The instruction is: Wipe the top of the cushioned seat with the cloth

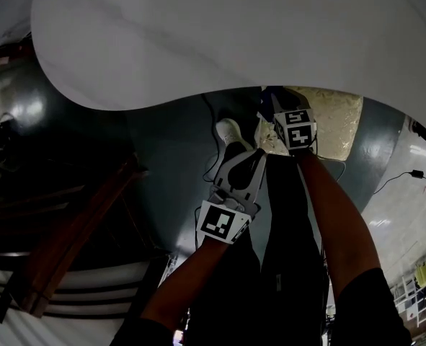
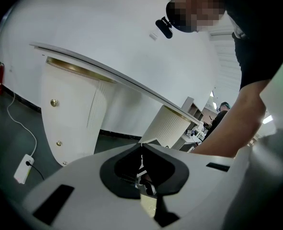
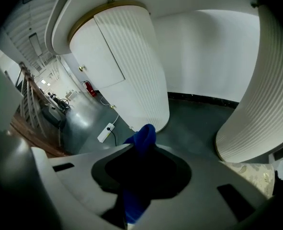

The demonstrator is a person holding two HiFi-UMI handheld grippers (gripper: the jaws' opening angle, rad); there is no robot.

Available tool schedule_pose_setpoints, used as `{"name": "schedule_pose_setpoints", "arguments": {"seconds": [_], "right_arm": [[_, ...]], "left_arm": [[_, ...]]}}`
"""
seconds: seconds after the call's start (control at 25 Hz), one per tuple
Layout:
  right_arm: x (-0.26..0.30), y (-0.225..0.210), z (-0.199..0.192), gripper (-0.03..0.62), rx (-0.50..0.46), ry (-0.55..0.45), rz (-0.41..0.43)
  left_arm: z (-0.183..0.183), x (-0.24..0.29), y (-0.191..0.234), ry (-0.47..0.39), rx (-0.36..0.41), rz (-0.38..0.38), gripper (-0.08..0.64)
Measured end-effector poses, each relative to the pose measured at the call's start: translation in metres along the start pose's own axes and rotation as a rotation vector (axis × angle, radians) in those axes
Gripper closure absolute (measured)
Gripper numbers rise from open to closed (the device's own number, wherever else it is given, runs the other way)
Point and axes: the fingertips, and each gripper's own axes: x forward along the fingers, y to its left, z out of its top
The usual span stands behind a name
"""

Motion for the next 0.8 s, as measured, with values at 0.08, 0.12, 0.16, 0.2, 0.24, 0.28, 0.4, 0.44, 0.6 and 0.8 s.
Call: {"name": "schedule_pose_setpoints", "arguments": {"seconds": [0.08, 0.12, 0.16, 0.2, 0.24, 0.28, 0.4, 0.44, 0.6, 0.8], "right_arm": [[-0.001, 0.002, 0.001, 0.494, -0.005, 0.016, 0.011], [-0.001, 0.002, 0.001, 0.494, -0.005, 0.014, 0.013], [0.000, -0.001, -0.001, 0.494, -0.002, 0.010, 0.011], [0.000, -0.005, -0.002, 0.494, 0.004, 0.005, 0.004], [0.000, -0.009, -0.003, 0.494, 0.011, -0.002, -0.005], [0.000, -0.014, -0.004, 0.494, 0.016, -0.009, -0.015], [-0.004, -0.023, -0.006, 0.494, 0.030, -0.012, -0.030], [-0.006, -0.025, -0.006, 0.494, 0.038, -0.007, -0.030], [-0.013, -0.039, -0.012, 0.494, 0.026, 0.004, -0.046], [-0.027, -0.055, -0.016, 0.494, 0.038, 0.017, -0.051]], "left_arm": [[0.000, 0.001, -0.003, 0.001, -0.005, -0.010, 0.540], [0.000, 0.001, -0.004, 0.003, -0.005, -0.012, 0.540], [0.000, 0.001, -0.004, 0.006, -0.004, -0.013, 0.540], [-0.001, 0.002, -0.005, 0.009, -0.004, -0.016, 0.540], [-0.001, 0.002, -0.005, 0.013, -0.006, -0.021, 0.540], [-0.001, 0.003, -0.006, 0.017, -0.007, -0.026, 0.540], [0.000, 0.005, -0.008, 0.023, 0.001, -0.033, 0.540], [0.000, 0.006, -0.009, 0.025, 0.004, -0.032, 0.540], [0.000, 0.012, -0.010, 0.030, 0.016, -0.022, 0.540], [-0.002, 0.021, -0.022, 0.038, 0.017, -0.037, 0.540]]}}
